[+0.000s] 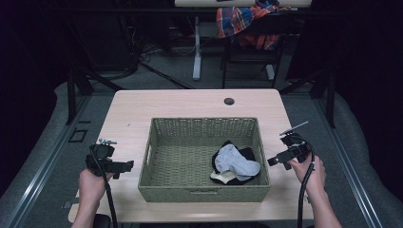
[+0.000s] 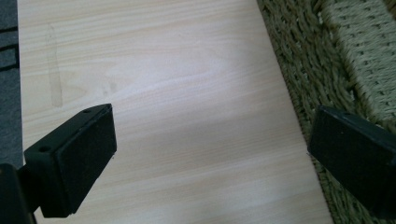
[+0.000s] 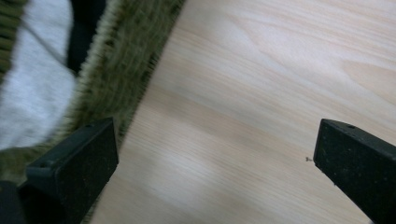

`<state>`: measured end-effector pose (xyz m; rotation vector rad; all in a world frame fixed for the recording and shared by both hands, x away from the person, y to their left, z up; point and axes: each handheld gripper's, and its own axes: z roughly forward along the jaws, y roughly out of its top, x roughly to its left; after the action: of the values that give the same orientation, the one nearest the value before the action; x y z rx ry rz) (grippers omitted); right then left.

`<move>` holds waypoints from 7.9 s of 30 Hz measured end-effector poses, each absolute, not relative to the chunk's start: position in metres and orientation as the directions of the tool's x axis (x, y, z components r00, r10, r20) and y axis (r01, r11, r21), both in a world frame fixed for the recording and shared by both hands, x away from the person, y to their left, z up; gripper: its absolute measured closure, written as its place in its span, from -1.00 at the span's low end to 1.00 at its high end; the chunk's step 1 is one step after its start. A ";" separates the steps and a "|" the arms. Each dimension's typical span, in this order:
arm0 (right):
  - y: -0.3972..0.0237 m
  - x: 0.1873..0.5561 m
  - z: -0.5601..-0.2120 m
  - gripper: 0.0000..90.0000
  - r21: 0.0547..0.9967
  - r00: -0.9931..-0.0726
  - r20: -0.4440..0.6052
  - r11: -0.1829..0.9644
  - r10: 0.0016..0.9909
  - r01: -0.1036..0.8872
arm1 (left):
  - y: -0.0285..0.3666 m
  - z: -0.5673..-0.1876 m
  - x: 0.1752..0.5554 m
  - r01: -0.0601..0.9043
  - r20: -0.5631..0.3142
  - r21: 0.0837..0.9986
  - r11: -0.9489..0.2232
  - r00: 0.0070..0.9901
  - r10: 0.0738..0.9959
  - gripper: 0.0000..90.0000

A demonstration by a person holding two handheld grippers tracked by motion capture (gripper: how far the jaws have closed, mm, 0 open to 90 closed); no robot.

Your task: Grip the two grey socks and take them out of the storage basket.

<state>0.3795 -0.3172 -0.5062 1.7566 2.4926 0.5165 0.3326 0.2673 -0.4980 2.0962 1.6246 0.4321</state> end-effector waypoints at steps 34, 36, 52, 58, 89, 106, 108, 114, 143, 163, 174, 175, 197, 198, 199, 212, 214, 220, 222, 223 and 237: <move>-0.321 0.400 -0.498 -1.00 0.337 -0.317 0.178 0.245 0.932 0.909 | 0.274 -0.501 0.332 0.847 -0.048 0.498 -0.186 0.241 0.969 -0.99; -0.322 0.407 -0.497 -1.00 0.345 -0.316 0.175 0.243 0.932 0.907 | 0.274 -0.500 0.332 0.848 -0.052 0.496 -0.188 0.245 0.968 -0.99; -0.321 0.420 -0.448 -1.00 0.477 -0.338 0.207 0.207 0.918 0.854 | 0.273 -0.501 0.333 0.842 -0.054 0.504 -0.190 0.251 0.966 -0.99; -0.292 0.406 -0.409 -1.00 0.542 -0.462 0.200 0.296 0.864 0.786 | 0.271 -0.501 0.333 0.841 -0.053 0.499 -0.209 0.270 0.961 -0.99; -0.190 0.390 -0.426 -1.00 0.371 -0.673 0.148 0.590 0.725 0.717 | 0.272 -0.501 0.333 0.841 -0.060 0.501 -0.206 0.271 0.961 -0.99; -0.170 0.389 -0.455 -0.68 0.255 -0.698 0.118 0.658 0.706 0.708 | 0.271 -0.501 0.333 0.838 -0.057 0.504 -0.210 0.275 0.960 -0.99; -0.168 0.389 -0.457 -0.67 0.238 -0.699 0.107 0.665 0.707 0.708 | 0.271 -0.501 0.333 0.839 -0.058 0.503 -0.210 0.275 0.960 -0.99; -0.164 0.388 -0.463 -0.52 0.218 -0.694 0.095 0.666 0.713 0.714 | 0.271 -0.501 0.333 0.838 -0.057 0.504 -0.209 0.274 0.960 -0.99; -0.150 0.387 -0.490 0.84 0.099 -0.714 0.075 0.708 0.696 0.700 | 0.271 -0.501 0.332 0.834 -0.068 0.511 -0.208 0.281 0.957 -0.99; -0.159 0.385 -0.447 0.90 0.218 -0.697 0.068 0.671 0.714 0.709 | 0.272 -0.500 0.331 0.834 -0.069 0.512 -0.204 0.276 0.959 -0.99; -0.170 0.396 -0.417 0.90 0.299 -0.678 0.074 0.632 0.732 0.715 | 0.272 -0.500 0.330 0.834 -0.063 0.512 -0.207 0.277 0.959 -0.99; -0.170 0.398 -0.416 0.90 0.303 -0.675 0.079 0.627 0.734 0.718 | 0.272 -0.500 0.331 0.834 -0.062 0.512 -0.207 0.275 0.959 -0.99; -0.181 0.409 -0.391 0.91 0.378 -0.665 0.078 0.595 0.743 0.709 | 0.273 -0.501 0.328 0.838 -0.064 0.503 -0.211 0.280 0.958 -0.99; -0.181 0.408 -0.388 0.91 0.378 -0.669 0.072 0.600 0.740 0.705 | 0.273 -0.501 0.328 0.839 -0.065 0.501 -0.212 0.281 0.957 -0.99; -0.182 0.407 -0.386 0.91 0.389 -0.667 0.076 0.594 0.741 0.704 | 0.273 -0.502 0.328 0.839 -0.066 0.501 -0.211 0.280 0.958 -0.99; -0.216 0.397 -0.363 0.91 0.427 -0.619 0.044 0.545 0.785 0.721 | 0.273 -0.501 0.328 0.839 -0.068 0.501 -0.212 0.283 0.957 -0.99; -0.221 0.396 -0.363 0.91 0.426 -0.604 0.039 0.534 0.796 0.731 | 0.273 -0.501 0.328 0.838 -0.068 0.503 -0.214 0.284 0.956 -0.99; -0.241 0.395 -0.365 0.91 0.415 -0.570 0.038 0.506 0.820 0.756 | 0.272 -0.501 0.328 0.837 -0.065 0.503 -0.218 0.288 0.955 -0.99; -0.247 0.395 -0.365 0.91 0.416 -0.554 0.035 0.492 0.832 0.765 | 0.272 -0.501 0.328 0.836 -0.064 0.503 -0.219 0.288 0.955 -0.99; -0.251 0.395 -0.365 0.91 0.417 -0.546 0.036 0.484 0.837 0.770 | 0.272 -0.501 0.328 0.836 -0.064 0.503 -0.220 0.289 0.955 -0.99; -0.293 0.400 -0.374 0.91 0.405 -0.441 0.048 0.386 0.896 0.829 | 0.271 -0.501 0.328 0.837 -0.063 0.503 -0.215 0.284 0.957 -0.99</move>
<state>0.3997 -0.2931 -0.3738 1.5496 2.4621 0.5602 0.3279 0.2713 -0.5009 2.1170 1.6082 0.3620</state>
